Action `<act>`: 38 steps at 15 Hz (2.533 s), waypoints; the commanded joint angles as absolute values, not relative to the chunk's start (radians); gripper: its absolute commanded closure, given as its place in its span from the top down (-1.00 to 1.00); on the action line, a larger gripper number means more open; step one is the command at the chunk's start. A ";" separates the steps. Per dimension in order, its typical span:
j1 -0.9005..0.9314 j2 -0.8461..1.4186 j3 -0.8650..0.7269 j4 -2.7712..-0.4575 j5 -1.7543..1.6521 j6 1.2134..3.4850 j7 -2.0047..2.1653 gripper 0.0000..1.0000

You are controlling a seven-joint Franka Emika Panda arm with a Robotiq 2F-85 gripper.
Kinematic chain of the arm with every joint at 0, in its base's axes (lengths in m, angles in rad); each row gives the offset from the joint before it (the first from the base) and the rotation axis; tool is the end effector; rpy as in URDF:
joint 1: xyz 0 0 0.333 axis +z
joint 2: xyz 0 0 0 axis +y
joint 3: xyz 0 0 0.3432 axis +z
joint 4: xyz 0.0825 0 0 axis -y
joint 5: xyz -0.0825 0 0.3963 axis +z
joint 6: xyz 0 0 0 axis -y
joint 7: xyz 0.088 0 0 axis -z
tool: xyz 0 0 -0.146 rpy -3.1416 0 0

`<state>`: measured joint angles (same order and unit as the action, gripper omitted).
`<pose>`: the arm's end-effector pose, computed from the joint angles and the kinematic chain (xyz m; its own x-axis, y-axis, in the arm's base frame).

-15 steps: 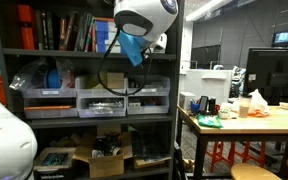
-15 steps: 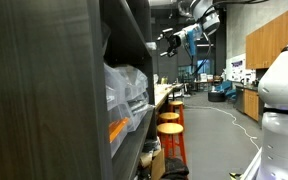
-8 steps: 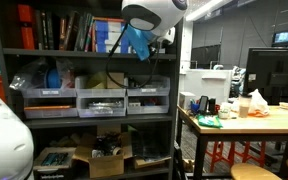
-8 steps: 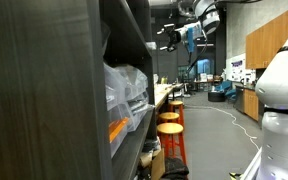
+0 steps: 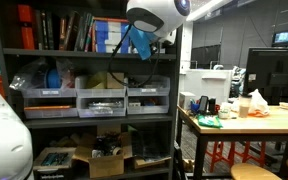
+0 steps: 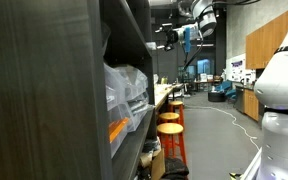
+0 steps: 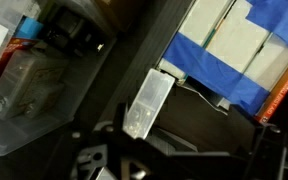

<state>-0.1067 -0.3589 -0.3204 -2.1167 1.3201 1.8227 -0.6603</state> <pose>0.4736 -0.1153 0.6419 0.7710 -0.4322 0.4677 0.2997 -0.4017 -0.8653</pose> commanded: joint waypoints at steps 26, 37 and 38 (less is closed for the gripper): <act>-0.179 -0.259 -0.263 -2.061 1.444 1.819 -0.672 1.00; -0.171 -0.212 -0.227 -2.021 1.474 1.819 -0.681 0.22; -0.172 -0.209 -0.231 -2.022 1.480 1.805 -0.687 0.08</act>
